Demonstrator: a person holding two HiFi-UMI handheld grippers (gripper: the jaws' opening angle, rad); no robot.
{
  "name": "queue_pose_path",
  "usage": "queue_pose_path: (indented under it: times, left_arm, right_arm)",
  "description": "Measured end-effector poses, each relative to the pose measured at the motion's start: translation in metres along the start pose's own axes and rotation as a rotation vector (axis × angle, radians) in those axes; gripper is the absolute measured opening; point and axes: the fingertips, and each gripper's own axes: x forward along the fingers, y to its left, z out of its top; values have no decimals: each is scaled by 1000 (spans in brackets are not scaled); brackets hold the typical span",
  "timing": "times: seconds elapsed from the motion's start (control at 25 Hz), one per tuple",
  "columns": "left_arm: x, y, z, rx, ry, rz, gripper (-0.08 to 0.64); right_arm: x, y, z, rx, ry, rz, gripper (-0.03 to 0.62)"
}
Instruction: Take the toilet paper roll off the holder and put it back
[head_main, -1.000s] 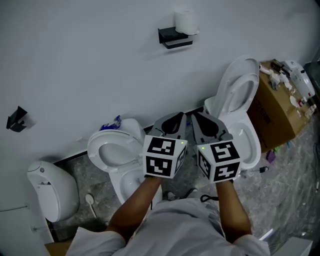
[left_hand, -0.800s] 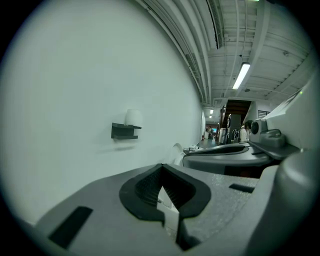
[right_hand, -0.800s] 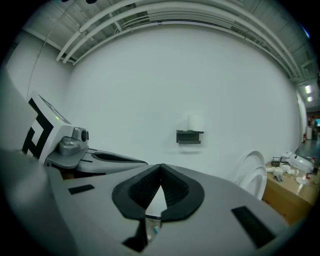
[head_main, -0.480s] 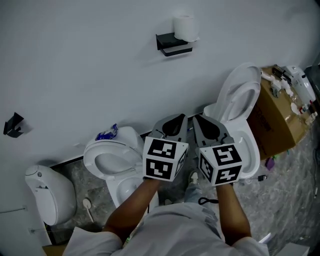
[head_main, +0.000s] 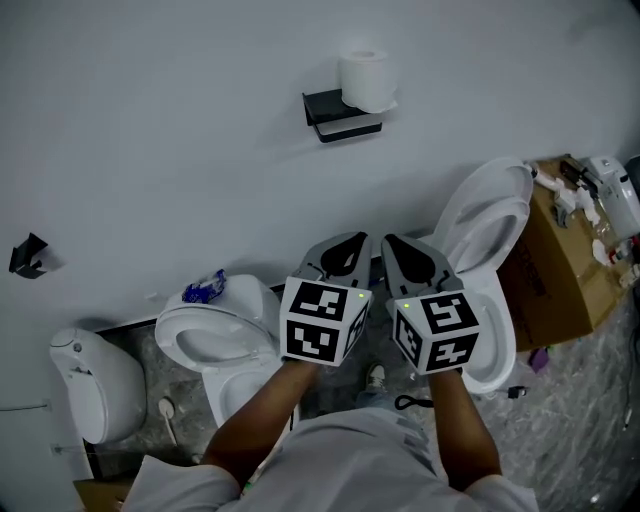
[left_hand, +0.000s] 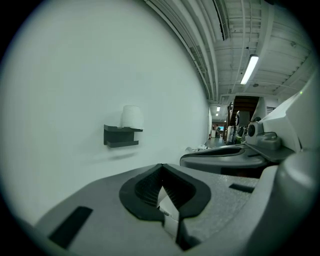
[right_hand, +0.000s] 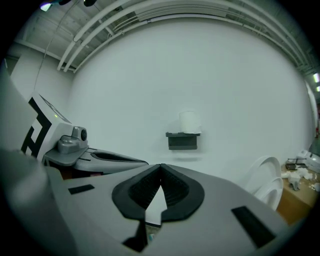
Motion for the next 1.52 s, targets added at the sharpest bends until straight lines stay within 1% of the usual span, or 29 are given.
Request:
queue_pose_path:
  times: [0.36,0.64,0.8,0.96,1.08,1.52]
  left_arm:
    - [67,2,24,-11,-4,61,3]
    - [101,12,44,-23,-21,124,3]
    - [108,19,50,-33,-21,146,3]
    - [115,28,58,-26,-23,159,3]
    - [118,36,62,-29,-27,164,3]
    - [139,79,83,-31,-61,137,3]
  right_arm:
    - [37,-62,19,6,-21,71,2]
    - [60,-94,31,-1,-32,130,2]
    - [70,-101,38,7,-38,153,2]
    - [80,-103,44,23,-42,177,2]
    - [87,-103,49,18,-45,181,2]
    - [130,-108,84,12,-85,133,3]
